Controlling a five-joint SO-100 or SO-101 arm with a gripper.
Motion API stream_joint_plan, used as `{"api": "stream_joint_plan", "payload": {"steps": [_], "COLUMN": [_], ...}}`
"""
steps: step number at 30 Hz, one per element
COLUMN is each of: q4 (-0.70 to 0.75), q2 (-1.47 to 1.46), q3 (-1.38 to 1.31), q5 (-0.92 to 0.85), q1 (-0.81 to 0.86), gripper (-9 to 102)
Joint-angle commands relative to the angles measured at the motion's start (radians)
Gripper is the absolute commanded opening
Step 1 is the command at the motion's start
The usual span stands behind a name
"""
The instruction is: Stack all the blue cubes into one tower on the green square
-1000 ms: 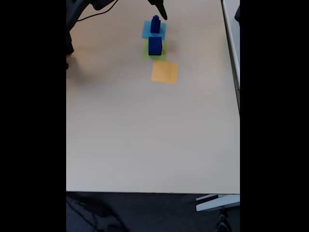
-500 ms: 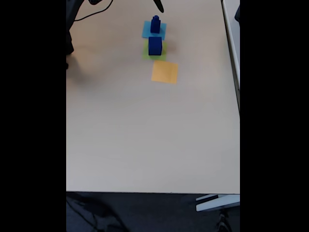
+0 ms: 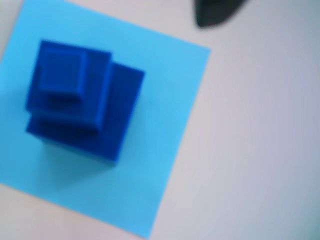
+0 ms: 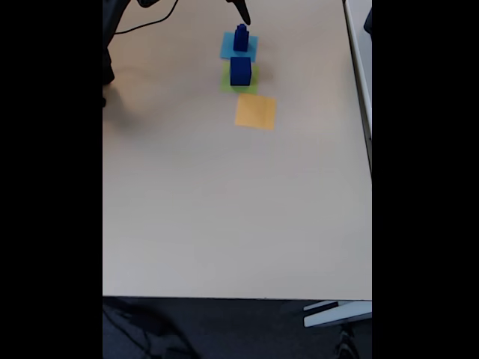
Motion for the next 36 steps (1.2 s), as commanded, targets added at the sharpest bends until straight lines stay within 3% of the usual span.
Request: {"api": "stream_joint_plan", "payload": {"steps": [1,23,36], "q4": [-0.015,-0.155,-0.155], "q2": [0.049,0.026,0.034], "q3": [0.002,0.112,0.130], "q5": [0.009,-0.032,-0.034], "q1": [0.006,0.034,0.035], "gripper": [35,35,34]}}
